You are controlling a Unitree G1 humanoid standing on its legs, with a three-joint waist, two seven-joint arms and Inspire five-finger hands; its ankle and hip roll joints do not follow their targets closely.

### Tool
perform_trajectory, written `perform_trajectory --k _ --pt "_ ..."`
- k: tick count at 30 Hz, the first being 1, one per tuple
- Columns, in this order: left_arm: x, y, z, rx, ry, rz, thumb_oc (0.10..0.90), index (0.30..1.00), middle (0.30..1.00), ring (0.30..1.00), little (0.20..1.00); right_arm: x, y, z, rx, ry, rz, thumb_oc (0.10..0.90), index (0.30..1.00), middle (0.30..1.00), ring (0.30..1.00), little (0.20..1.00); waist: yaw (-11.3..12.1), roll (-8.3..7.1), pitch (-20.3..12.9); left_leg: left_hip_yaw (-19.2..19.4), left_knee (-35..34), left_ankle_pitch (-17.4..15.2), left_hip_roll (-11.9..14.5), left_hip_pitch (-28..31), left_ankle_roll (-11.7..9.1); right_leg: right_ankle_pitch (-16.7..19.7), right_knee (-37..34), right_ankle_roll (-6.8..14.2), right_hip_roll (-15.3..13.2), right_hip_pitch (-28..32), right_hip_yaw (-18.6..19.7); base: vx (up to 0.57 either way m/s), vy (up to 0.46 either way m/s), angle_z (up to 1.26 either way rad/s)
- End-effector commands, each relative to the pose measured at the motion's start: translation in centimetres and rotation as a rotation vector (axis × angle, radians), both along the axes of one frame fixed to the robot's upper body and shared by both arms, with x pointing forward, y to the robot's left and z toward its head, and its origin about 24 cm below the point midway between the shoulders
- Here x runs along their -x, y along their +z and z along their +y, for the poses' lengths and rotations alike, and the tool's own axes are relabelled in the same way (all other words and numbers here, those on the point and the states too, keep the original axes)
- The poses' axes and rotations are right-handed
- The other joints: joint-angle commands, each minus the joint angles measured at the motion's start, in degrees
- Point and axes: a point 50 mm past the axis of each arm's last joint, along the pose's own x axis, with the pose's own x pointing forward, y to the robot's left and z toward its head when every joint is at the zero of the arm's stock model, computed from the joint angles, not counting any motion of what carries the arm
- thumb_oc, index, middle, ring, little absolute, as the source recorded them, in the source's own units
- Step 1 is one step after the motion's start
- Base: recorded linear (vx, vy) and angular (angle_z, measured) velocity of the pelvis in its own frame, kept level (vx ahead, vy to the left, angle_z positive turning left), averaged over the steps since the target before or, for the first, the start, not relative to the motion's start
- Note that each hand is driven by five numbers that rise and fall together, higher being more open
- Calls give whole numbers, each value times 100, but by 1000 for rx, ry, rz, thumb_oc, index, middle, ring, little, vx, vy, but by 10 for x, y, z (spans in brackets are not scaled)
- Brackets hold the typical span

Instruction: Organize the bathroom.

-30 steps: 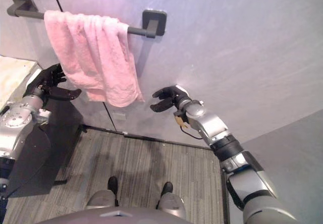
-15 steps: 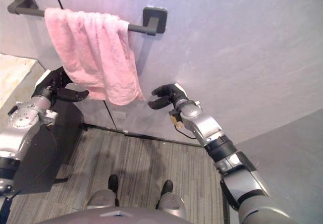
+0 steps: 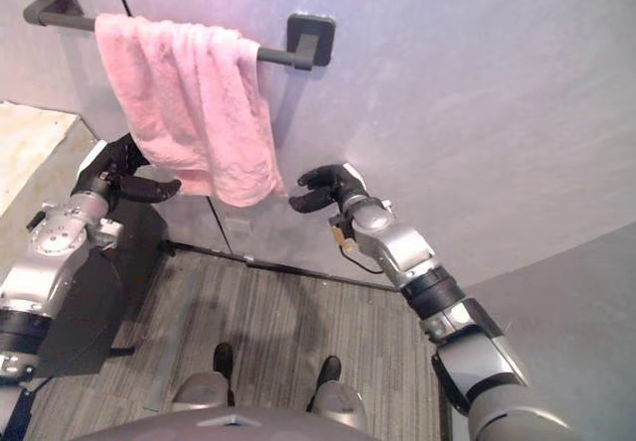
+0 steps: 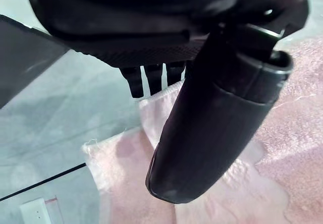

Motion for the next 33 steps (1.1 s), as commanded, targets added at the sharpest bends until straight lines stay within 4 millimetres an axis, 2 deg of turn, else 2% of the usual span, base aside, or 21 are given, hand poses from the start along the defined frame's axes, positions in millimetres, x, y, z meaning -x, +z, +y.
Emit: perform_trajectory --k 1,4,10,15,18,22,29,33 --pt "-12 55 -20 -74 -82 -254 800 900 900 900 900 -25 169 43 -251 38 -608 800 900 900 900 900 358 -43 -656 -81 520 -665 362 217 -169 -331 751 410 -497 -613 276 0 0 0" --pt "-12 58 -21 -79 -80 -262 800 900 900 900 900 -31 161 36 -298 -25 -541 800 900 900 900 900 375 -42 -646 -92 519 -662 365 205 -171 -340 765 411 -507 -612 258 0 0 0" --pt "-12 65 -18 -91 -83 -265 800 900 900 900 900 -48 132 16 -447 -184 -319 800 900 900 900 900 411 -27 -648 -83 533 -653 381 213 -193 -350 772 397 -524 -554 202 0 0 0" --pt "-13 68 -19 -95 -85 -268 800 900 900 900 900 -53 110 20 -581 -187 -141 800 900 900 900 900 426 -8 -635 -75 542 -642 382 206 -201 -353 757 373 -521 -528 194 0 0 0" --pt "-13 67 -20 -92 -90 -263 800 900 900 900 900 -55 93 31 -744 -180 -4 800 900 900 900 900 471 -2 -654 -71 521 -627 380 228 -207 -358 729 366 -522 -471 150 0 0 0" --pt "-12 67 -21 -93 -99 -256 800 900 900 900 900 -58 85 32 -732 -209 19 800 900 900 900 900 521 -2 -685 -67 494 -614 398 252 -214 -358 695 361 -516 -431 103 4 -2 1" --pt "-10 64 -19 -94 -100 -253 800 900 900 900 900 -62 89 35 -598 -148 13 800 900 900 900 900 555 16 -666 -85 498 -560 407 202 -233 -350 677 332 -488 -439 125 -10 -1 6" --pt "-9 62 -19 -95 -88 -256 800 900 900 900 900 -64 89 30 -549 -154 -17 800 900 900 900 900 547 33 -649 -96 483 -540 406 194 -237 -347 674 328 -483 -452 149 0 0 0"
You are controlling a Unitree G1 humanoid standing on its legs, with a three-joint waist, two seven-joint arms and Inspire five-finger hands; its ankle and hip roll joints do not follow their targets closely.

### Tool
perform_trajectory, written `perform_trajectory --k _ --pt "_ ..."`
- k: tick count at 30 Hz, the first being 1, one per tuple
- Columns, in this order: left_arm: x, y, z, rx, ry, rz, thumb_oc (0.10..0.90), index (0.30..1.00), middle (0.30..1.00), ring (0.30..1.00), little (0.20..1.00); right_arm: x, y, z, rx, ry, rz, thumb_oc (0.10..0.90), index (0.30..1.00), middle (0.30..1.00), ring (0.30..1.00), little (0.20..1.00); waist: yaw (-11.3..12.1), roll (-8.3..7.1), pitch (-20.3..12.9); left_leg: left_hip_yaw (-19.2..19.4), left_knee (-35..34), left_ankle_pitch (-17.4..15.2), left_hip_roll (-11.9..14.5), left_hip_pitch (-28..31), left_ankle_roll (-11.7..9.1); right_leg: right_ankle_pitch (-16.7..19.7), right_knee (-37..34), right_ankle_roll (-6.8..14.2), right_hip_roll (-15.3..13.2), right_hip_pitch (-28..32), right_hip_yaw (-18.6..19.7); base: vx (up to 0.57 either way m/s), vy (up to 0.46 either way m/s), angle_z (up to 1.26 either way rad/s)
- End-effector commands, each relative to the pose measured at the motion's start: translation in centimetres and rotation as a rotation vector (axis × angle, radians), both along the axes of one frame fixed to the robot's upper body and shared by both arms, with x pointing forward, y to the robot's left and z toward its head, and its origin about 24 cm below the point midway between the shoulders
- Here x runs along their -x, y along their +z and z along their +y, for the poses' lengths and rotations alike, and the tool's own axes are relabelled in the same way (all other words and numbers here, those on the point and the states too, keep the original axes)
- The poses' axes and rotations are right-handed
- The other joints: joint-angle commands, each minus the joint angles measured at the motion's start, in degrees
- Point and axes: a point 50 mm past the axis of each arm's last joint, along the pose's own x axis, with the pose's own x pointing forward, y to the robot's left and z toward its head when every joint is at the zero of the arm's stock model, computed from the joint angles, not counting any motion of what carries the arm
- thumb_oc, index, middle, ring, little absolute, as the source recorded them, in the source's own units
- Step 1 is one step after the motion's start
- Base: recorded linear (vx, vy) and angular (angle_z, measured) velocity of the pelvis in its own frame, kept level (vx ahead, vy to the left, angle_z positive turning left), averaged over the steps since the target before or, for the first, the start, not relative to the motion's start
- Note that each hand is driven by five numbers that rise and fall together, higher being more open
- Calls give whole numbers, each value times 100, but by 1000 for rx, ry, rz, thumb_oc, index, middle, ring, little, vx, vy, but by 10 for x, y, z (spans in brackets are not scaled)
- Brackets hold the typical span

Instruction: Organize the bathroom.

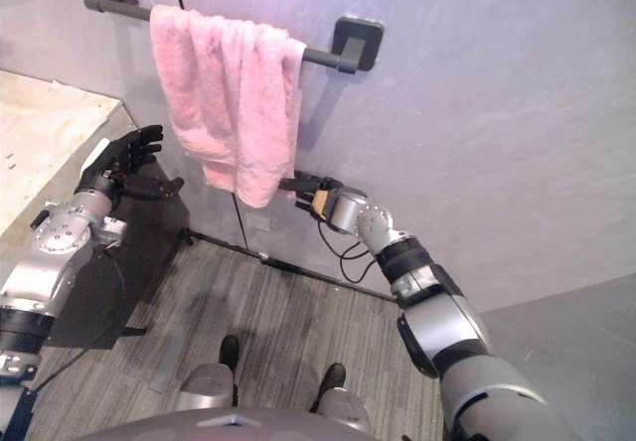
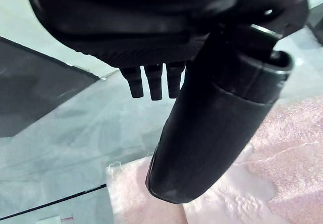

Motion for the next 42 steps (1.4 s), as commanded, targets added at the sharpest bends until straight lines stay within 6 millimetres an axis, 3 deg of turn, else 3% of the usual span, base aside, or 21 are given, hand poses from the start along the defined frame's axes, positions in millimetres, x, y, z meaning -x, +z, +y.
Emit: perform_trajectory --k 1,5,12,16,20,28,33,42 --pt "-8 58 -14 -99 -87 -247 800 900 900 900 900 -37 105 6 38 -7 -384 800 900 900 900 900 47 -4 -672 3 477 -605 421 181 -223 -401 684 362 -471 -532 268 0 0 0" --pt "-8 59 -12 -97 -76 -255 800 900 900 900 900 -40 113 -2 148 9 -433 800 900 900 900 900 25 -5 -640 7 495 -593 415 151 -228 -395 699 364 -473 -563 293 -26 3 0" --pt "-4 56 -5 -110 -48 -250 800 900 900 900 900 -42 131 -35 529 99 -556 800 900 900 900 900 -64 -45 -678 68 460 -587 433 194 -235 -371 657 392 -484 -554 345 0 0 0" --pt "-4 54 -3 -112 -38 -249 800 900 900 900 900 -41 137 -36 597 132 -592 800 900 900 900 900 -89 -39 -685 88 446 -577 443 209 -237 -374 655 390 -482 -548 355 10 4 -6" --pt "-1 51 0 -107 -8 -263 800 900 900 900 900 -29 161 -22 842 244 -764 800 900 900 900 900 -152 14 -595 214 459 -573 465 202 -242 -308 617 422 -528 -592 310 -17 6 -4" --pt "2 53 4 -106 1 -289 800 900 900 900 900 -17 201 -19 1012 225 -998 800 900 900 900 900 -131 9 -410 273 548 -586 472 80 -233 -269 670 465 -586 -723 260 -52 -4 -9" --pt "8 47 8 -112 17 -285 800 900 900 900 900 -2 227 -22 1003 190 -1122 800 900 900 900 900 -135 -41 -425 308 589 -607 492 58 -230 -285 736 501 -611 -774 234 8 -3 -2" --pt "17 42 16 -136 41 -273 800 900 900 900 900 17 231 -29 1036 238 -1172 800 900 900 900 900 -203 -99 -428 401 677 -655 527 61 -212 -293 868 547 -652 -862 207 12 -7 -4"
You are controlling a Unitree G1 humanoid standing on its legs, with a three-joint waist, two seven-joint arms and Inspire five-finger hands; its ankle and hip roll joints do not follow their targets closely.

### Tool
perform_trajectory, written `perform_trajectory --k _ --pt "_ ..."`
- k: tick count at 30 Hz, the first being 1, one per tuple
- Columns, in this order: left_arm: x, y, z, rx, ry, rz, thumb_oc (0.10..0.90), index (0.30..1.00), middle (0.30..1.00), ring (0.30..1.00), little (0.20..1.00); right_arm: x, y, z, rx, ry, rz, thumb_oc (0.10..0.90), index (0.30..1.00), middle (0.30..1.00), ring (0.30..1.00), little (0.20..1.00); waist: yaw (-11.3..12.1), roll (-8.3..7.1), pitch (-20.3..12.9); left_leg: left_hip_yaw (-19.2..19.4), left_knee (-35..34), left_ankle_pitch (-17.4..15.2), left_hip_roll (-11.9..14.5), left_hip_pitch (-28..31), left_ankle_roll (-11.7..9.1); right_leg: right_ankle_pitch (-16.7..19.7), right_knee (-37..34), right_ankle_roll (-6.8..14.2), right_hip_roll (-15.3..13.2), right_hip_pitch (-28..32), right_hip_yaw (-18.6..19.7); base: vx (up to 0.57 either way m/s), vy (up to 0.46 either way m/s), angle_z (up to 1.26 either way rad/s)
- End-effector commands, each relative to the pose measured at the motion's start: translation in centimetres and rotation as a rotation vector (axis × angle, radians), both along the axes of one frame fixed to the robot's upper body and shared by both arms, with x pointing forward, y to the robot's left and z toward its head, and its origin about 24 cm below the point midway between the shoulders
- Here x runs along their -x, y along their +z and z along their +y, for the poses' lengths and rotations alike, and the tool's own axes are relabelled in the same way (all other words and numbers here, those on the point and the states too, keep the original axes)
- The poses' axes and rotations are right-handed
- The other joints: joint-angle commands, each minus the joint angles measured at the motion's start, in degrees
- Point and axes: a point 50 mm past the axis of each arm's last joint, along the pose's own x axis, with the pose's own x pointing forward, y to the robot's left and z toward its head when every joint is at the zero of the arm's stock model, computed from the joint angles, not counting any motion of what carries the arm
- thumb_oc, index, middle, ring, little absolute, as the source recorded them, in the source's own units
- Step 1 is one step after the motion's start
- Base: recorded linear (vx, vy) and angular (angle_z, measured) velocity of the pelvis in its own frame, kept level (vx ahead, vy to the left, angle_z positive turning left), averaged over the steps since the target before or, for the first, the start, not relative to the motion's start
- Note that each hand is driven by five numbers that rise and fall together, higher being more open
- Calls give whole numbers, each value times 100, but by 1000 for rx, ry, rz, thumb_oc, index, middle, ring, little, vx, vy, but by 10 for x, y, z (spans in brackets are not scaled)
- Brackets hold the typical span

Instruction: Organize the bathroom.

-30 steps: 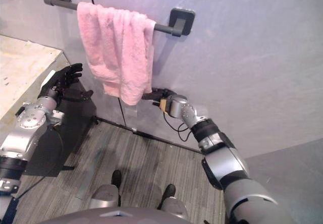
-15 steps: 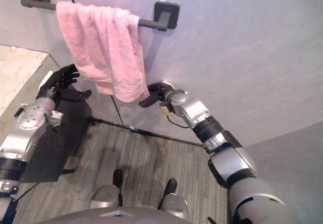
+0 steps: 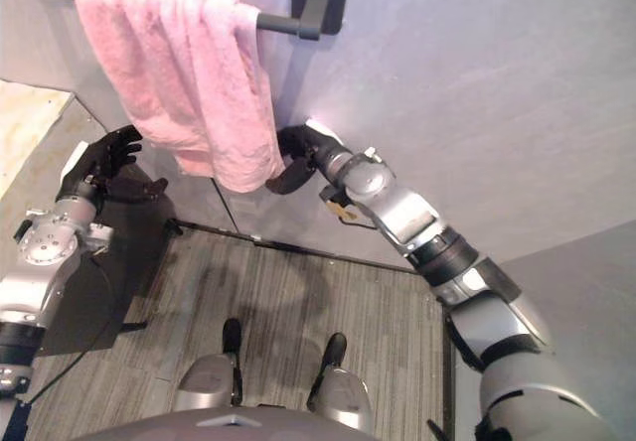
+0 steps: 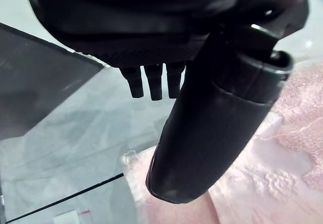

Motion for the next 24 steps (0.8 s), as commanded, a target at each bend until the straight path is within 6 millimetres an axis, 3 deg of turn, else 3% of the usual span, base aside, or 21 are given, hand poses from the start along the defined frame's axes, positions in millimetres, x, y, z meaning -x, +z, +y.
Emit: perform_trajectory --k 1,14,18,24 --pt "1 47 -3 -123 -42 -234 800 900 900 900 900 -3 134 -39 -55 -167 -574 800 900 900 900 900 84 -157 -800 39 690 -628 490 183 -220 -349 836 529 -655 -492 -62 19 4 -4" --pt "2 57 5 -164 -37 -255 800 900 900 900 900 -11 92 -74 -594 -335 -116 800 900 900 900 900 -18 -286 -737 47 753 -639 525 89 -223 -434 963 492 -618 -587 6 -2 -2 0" --pt "1 63 7 -184 -32 -258 800 900 900 900 900 -16 76 -83 -569 -345 7 800 900 900 900 900 -14 -312 -744 49 759 -627 539 59 -235 -429 957 491 -619 -588 13 0 0 0" --pt "1 68 11 -192 -27 -258 800 900 900 900 900 -25 68 -94 -529 -353 60 800 900 900 900 900 30 -337 -765 81 719 -594 557 118 -255 -403 943 503 -658 -538 -77 0 0 0"
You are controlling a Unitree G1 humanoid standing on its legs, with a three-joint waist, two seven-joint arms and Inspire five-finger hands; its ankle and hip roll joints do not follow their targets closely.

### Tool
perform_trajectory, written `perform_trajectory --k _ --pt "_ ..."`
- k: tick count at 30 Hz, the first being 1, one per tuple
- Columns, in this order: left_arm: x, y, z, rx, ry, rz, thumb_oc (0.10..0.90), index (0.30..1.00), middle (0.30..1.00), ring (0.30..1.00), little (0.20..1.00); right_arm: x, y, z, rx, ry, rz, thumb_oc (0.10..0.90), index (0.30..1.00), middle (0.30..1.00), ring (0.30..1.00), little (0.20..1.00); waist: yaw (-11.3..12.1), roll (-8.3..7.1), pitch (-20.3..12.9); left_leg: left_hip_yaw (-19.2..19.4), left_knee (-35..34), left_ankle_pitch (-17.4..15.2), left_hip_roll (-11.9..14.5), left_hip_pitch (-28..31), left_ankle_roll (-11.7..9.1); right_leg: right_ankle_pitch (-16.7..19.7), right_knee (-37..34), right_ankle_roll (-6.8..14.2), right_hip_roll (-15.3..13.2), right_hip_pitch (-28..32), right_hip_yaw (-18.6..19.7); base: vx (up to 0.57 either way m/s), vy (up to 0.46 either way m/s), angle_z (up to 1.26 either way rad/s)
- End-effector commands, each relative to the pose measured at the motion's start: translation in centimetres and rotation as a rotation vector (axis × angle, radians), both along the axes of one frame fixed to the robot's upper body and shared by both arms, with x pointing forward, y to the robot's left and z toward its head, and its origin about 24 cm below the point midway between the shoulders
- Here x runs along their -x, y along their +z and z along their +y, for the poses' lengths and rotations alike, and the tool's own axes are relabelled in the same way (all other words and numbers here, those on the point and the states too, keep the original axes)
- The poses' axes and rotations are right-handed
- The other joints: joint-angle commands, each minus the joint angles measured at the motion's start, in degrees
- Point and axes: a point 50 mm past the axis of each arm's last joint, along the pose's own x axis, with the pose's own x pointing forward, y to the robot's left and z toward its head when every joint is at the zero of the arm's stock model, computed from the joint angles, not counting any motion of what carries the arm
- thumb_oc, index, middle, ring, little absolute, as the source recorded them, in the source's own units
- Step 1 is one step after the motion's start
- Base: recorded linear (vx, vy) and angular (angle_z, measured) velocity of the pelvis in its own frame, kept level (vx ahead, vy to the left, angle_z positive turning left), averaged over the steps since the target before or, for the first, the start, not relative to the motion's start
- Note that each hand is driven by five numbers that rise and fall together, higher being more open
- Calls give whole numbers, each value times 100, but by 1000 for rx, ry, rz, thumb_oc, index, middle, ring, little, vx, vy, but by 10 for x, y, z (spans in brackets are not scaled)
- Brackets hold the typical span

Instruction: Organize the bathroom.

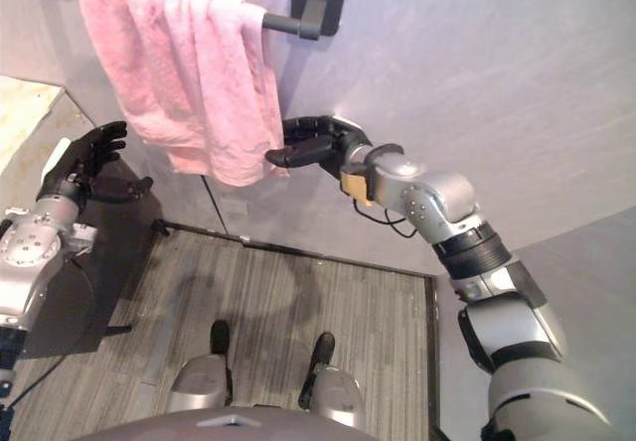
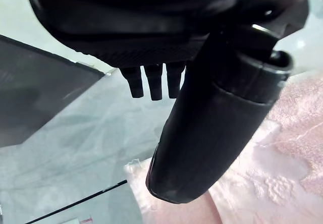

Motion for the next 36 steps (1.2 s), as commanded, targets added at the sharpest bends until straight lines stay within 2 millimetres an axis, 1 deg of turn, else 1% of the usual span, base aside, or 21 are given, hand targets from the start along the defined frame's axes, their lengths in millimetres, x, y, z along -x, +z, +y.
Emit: perform_trajectory --k 1,2,6,10,14,15,20,21,23,28,29,30,31,33,36 --pt "-2 53 -5 -115 -56 -234 800 900 900 900 900 -19 71 -58 24 -254 -246 800 900 900 900 900 31 -19 -733 44 602 -565 512 146 -229 -341 730 516 -664 -426 -182 0 0 0" --pt "-2 52 -5 -116 -58 -227 800 900 900 900 900 -21 73 -59 17 -253 -241 800 900 900 900 900 43 -22 -761 40 609 -575 519 163 -238 -346 728 519 -668 -409 -197 33 -11 0" --pt "-3 47 -6 -115 -67 -212 800 900 900 900 900 -23 76 -53 -11 -230 -238 800 900 900 900 900 62 -9 -817 24 600 -580 514 195 -226 -349 711 520 -679 -369 -206 38 0 0" --pt "-4 43 -9 -110 -77 -203 800 900 900 900 900 -24 81 -40 -35 -208 -268 800 900 900 900 900 91 35 -830 -12 596 -587 499 222 -211 -347 715 517 -686 -345 -217 21 9 0" --pt "-4 42 -10 -115 -80 -200 800 900 900 900 900 -24 93 -28 -35 -198 -327 800 900 900 900 900 118 68 -813 -31 583 -582 492 228 -211 -345 723 525 -697 -343 -231 0 0 0" --pt "-4 42 -10 -115 -80 -200 800 900 900 900 900 -24 93 -28 -35 -198 -327 800 900 900 900 900 118 68 -813 -31 583 -582 492 228 -211 -345 723 525 -697 -343 -231 0 0 0" --pt "-4 41 -9 -129 -74 -214 800 900 900 900 900 -23 110 -22 -44 -209 -418 800 900 900 900 900 138 98 -836 -68 543 -567 478 220 -211 -347 706 521 -684 -350 -227 0 0 0" --pt "-3 44 -8 -136 -77 -232 800 900 900 900 900 -21 114 -20 -44 -200 -436 800 900 900 900 900 143 108 -847 -80 537 -560 478 209 -212 -349 709 522 -681 -362 -215 0 0 0" --pt "-3 46 -8 -139 -77 -245 800 900 900 900 900 -21 116 -19 -40 -196 -446 800 900 900 900 900 132 115 -844 -88 532 -553 479 198 -216 -352 718 516 -673 -379 -200 0 0 0" --pt "-9 72 -8 -135 -70 -364 800 900 900 900 900 -20 117 -13 -20 -181 -465 800 900 900 900 900 60 138 -847 -112 504 -522 495 184 -222 -379 745 489 -638 -407 -121 0 0 0" --pt "-13 82 -9 -137 -62 -401 800 900 900 900 900 -20 117 -12 -18 -183 -464 800 900 900 900 900 17 138 -851 -123 485 -513 499 193 -222 -394 760 478 -620 -411 -80 0 0 0" --pt "-13 82 -9 -137 -62 -401 800 900 900 900 900 -20 117 -12 -18 -183 -464 800 900 900 900 900 17 138 -851 -123 485 -513 499 193 -222 -394 760 478 -620 -411 -80 0 0 0" --pt "-16 88 -9 -136 -54 -415 800 900 900 900 900 -20 117 -12 -20 -181 -463 800 900 900 900 900 -9 137 -855 -123 481 -506 501 193 -224 -396 760 472 -613 -411 -60 0 0 0" --pt "-20 95 -8 -121 -44 -436 800 900 900 900 900 -20 118 -12 -24 -183 -462 800 900 900 900 900 -37 136 -849 -120 474 -502 506 193 -225 -399 764 469 -603 -421 -40 -1 -7 4" --pt "-23 100 -7 -111 -34 -454 800 900 900 900 900 -21 118 -12 -25 -181 -455 800 900 900 900 900 -74 129 -859 -101 468 -504 514 207 -228 -401 763 465 -592 -422 -23 9 -13 2"
